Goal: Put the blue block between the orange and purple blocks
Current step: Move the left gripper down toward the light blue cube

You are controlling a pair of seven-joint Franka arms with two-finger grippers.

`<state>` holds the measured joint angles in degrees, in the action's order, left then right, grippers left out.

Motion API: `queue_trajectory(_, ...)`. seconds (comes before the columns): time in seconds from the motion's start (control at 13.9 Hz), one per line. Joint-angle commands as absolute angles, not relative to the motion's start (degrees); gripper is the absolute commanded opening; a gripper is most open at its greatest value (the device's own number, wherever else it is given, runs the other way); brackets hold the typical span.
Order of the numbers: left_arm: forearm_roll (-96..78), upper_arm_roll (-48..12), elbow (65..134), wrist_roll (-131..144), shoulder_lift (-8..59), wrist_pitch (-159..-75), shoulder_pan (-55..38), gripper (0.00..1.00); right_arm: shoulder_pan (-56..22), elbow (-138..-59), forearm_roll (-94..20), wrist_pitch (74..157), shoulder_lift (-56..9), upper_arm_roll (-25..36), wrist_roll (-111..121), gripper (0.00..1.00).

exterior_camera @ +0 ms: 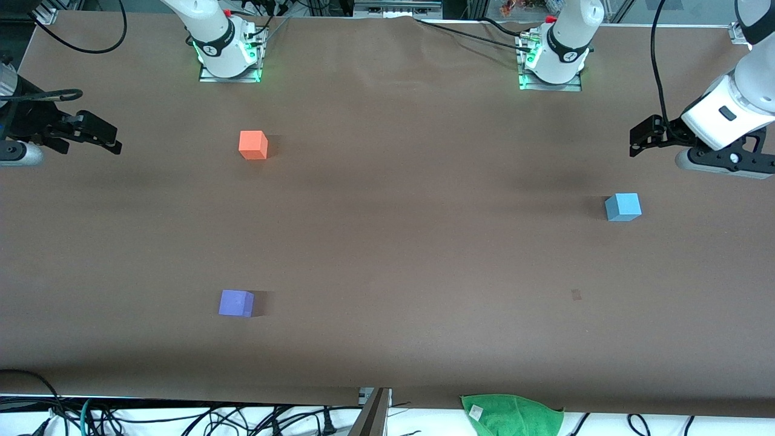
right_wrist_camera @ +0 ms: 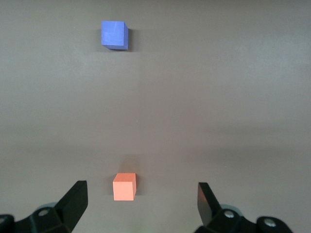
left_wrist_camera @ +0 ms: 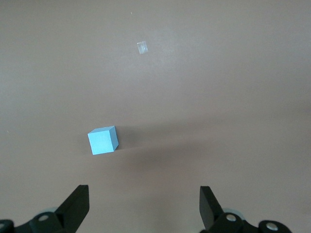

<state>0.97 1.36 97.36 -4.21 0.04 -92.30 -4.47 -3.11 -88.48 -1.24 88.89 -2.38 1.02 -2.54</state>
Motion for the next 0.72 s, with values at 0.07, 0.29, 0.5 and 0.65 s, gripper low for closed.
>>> queue_trajectory(0.07,0.6,2.2,96.0,-4.4,4.1,-91.2,-0.6,1.0,-3.1,-87.3,-1.2,88.5,-2.8,0.7,-2.7,1.0)
queue_trajectory(0.29,0.8,2.3,96.0,-4.1,12.3,-90.1,5.3,1.0,-3.1,-87.3,-1.2,88.5,-2.8,0.8,-2.5,1.0)
queue_trajectory(0.5,1.1,2.3,98.3,-4.7,17.1,-97.4,8.3,1.0,-3.1,-87.3,-1.2,88.5,-2.8,0.8,-2.5,1.0)
queue_trajectory(0.65,2.8,2.3,102.2,-5.3,18.4,-105.5,8.5,1.0,-3.1,-87.3,-1.2,88.5,-2.8,0.8,-2.4,1.0)
